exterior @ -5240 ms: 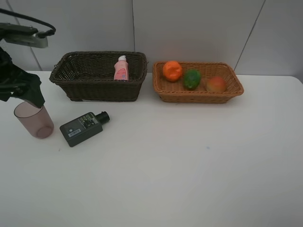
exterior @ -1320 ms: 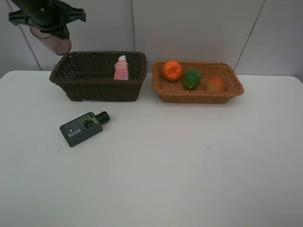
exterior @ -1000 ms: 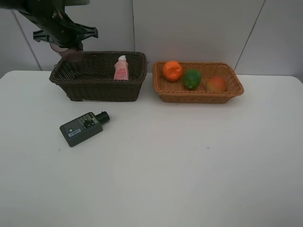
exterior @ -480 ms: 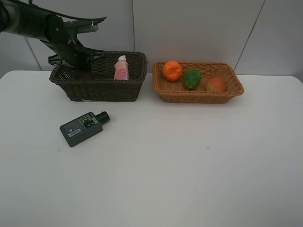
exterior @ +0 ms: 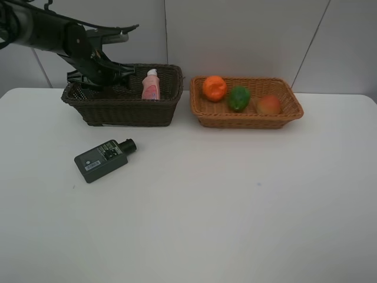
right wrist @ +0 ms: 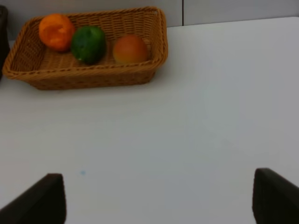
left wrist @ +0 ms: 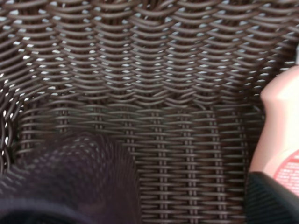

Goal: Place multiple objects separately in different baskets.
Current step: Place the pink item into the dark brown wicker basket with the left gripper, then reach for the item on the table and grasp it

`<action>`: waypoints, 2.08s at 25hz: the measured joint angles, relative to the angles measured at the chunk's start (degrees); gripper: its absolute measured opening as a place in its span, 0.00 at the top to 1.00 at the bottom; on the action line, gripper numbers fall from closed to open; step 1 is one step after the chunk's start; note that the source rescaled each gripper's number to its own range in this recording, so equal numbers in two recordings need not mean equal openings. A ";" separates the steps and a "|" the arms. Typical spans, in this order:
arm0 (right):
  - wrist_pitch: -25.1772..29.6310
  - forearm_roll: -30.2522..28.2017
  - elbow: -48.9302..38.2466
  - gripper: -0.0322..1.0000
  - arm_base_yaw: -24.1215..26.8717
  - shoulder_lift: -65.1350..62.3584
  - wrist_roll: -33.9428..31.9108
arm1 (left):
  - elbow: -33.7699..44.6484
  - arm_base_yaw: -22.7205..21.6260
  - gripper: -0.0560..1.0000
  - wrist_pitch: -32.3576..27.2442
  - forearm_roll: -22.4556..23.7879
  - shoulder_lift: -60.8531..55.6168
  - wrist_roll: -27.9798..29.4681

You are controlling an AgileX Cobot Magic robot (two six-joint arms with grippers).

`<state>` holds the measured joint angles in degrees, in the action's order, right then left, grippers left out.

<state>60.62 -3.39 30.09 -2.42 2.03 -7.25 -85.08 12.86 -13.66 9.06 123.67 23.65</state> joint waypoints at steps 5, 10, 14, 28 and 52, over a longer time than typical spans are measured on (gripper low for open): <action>0.00 0.00 0.00 0.29 0.00 0.00 0.00 | 0.00 0.27 0.00 -1.33 0.00 -2.43 -0.68; 0.00 0.00 0.00 0.29 0.00 0.00 0.00 | -0.10 0.69 0.00 -6.75 0.00 -6.87 -3.86; 0.00 0.00 0.00 0.29 0.00 0.00 0.00 | -0.15 1.56 0.00 -15.10 -0.11 -11.04 -10.34; 0.00 0.00 0.00 0.29 0.00 0.00 0.00 | 5.55 10.53 0.00 -33.63 0.28 -18.67 -18.17; 0.00 0.00 0.00 0.29 0.00 0.00 0.00 | 15.88 7.07 0.00 -31.79 -6.12 -15.14 -41.99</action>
<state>60.62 -3.39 30.09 -2.42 2.03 -7.25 -69.21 19.93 -45.45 2.94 108.53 -18.34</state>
